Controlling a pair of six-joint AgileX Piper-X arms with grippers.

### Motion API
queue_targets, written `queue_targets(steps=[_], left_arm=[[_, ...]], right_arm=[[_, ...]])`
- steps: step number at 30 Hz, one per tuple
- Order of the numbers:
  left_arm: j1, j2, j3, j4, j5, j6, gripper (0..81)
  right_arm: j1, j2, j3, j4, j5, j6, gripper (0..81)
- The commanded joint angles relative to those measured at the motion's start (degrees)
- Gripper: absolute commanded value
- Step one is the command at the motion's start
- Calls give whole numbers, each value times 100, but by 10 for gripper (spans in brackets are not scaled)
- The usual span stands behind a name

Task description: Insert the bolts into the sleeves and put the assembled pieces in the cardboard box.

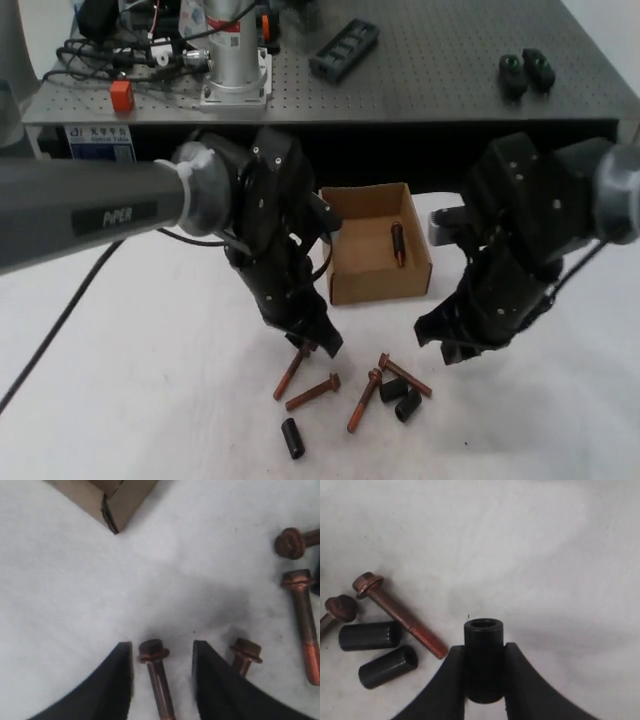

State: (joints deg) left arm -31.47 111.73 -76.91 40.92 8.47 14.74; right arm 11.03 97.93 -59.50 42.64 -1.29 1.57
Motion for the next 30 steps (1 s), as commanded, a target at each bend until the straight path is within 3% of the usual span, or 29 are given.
queue_targets(steps=[1,13,18,21,26,30], left_arm=[[-4,89,-72,120,-126,93,288],[-22,689,-569,719,-299,28,272],[-22,674,-607,836,-316,-109,4],[-22,586,-795,1018,-261,-460,0],[59,-298,-769,483,987,-1030,0],[184,-1477,182,-987,1571,-1474,0]], right_arm=[[-20,-759,477,-82,-103,15,40],[-20,-1334,855,-10,-103,124,40],[-20,-1513,855,-76,-130,124,40],[-20,-1800,870,-192,-447,142,40],[-20,-2724,1411,-775,-1113,502,40],[-1,-3621,2194,-1268,-1848,1097,40]])
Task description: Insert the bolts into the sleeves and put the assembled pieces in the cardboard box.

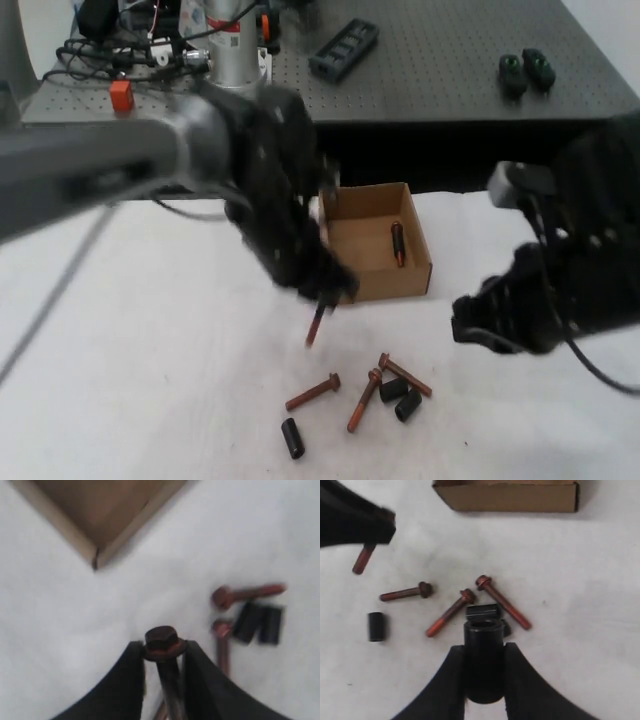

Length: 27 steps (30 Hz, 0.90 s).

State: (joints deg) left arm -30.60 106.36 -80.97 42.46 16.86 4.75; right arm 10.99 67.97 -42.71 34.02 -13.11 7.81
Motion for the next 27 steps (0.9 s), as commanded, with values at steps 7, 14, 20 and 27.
queue_targets(steps=[7,14,20,27], left_arm=[[87,-2572,3044,-4733,1872,-1539,0],[87,-3313,3954,-5848,2139,-1929,0],[87,-3404,3982,-5825,2506,-1937,0],[123,-3404,3809,-2636,26,-1567,7]], right_arm=[[626,-1366,1650,-1736,-1881,1234,40],[851,-1405,1697,-2194,-1877,1363,40],[851,-1445,1697,-2432,-2133,1302,40],[816,-1445,1697,-1908,-2132,1282,40]])
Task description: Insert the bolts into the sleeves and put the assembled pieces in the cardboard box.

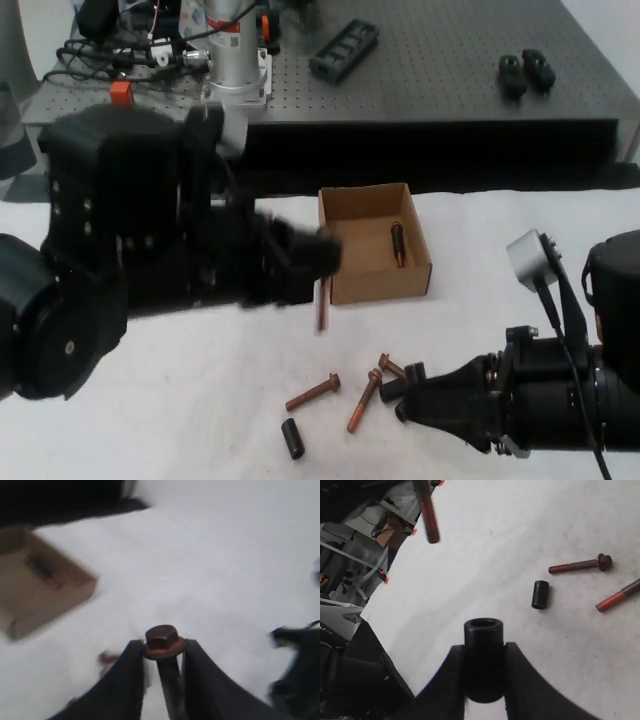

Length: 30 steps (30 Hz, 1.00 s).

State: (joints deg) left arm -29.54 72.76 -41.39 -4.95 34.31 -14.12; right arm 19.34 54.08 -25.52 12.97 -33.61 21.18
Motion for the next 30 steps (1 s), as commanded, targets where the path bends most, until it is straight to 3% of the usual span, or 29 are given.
queue_targets(steps=[1,5,16,19,24,28,30], left_arm=[[17,-27,-197,2650,-2195,453,7],[17,168,-421,4106,-3258,773,7],[17,1677,-457,4613,-3431,772,9],[17,1931,-457,4585,-3431,824,99],[17,2110,-457,4709,-3396,756,360],[17,2110,-457,5115,-3366,528,384],[17,2110,-457,5147,-3366,525,358]], right_arm=[[-19,-55,-22,272,-82,-73,40],[-19,-55,-22,452,-41,-155,40],[-19,-55,-22,470,-40,-142,40],[-19,-55,-22,470,-40,-142,40],[-19,-55,-22,466,-40,-53,40],[-19,-55,-22,466,-51,-55,40],[-19,-55,-22,466,-51,-44,40]])
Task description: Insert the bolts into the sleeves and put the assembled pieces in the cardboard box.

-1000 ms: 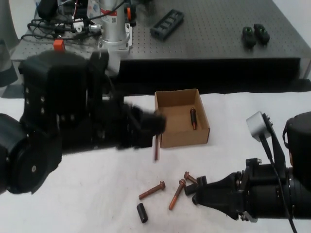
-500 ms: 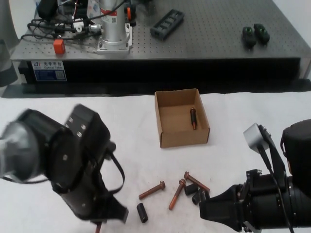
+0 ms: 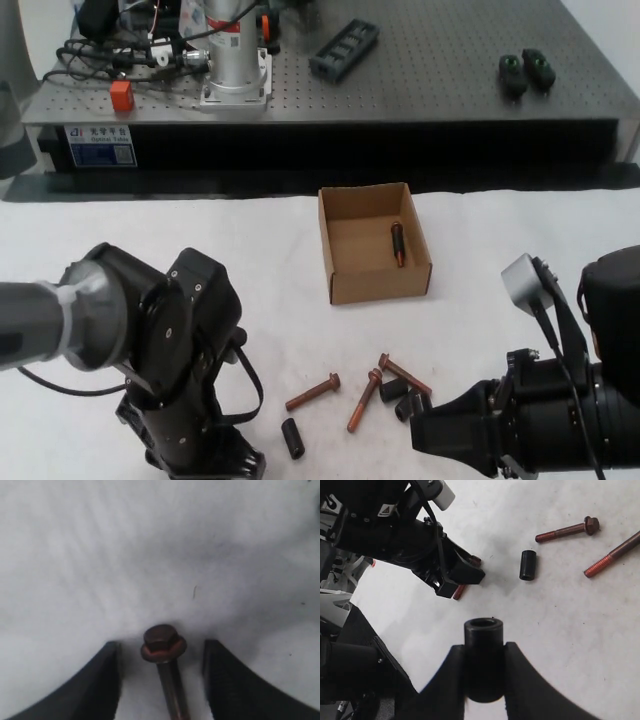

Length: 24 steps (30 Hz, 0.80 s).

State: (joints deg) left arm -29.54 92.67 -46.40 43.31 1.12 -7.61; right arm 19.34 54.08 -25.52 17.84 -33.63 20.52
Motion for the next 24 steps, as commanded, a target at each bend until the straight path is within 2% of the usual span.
queue_targets(steps=[1,7,8,11,13,17,20,24], left_arm=[[17,118,44,319,-46,-126,332],[17,118,44,284,598,-126,18],[17,118,44,211,597,-126,3],[17,100,44,-83,610,-146,3],[17,-56,35,-256,859,-259,3],[1,-914,171,-1302,1962,-594,6],[2,-1653,424,-2842,2669,-812,6],[2,-2171,816,-4933,3631,-1414,6]], right_arm=[[-19,-55,-22,-22,-49,22,40],[-19,-97,-22,-22,-62,18,40],[-19,-113,-22,-22,-62,18,40],[-19,-233,-22,-22,-62,0,40],[-19,-297,-22,68,-62,-67,40],[1,-321,-22,800,-42,-697,40],[101,-321,25,1294,-61,-1073,40],[412,-321,65,1021,-494,-1131,40]])
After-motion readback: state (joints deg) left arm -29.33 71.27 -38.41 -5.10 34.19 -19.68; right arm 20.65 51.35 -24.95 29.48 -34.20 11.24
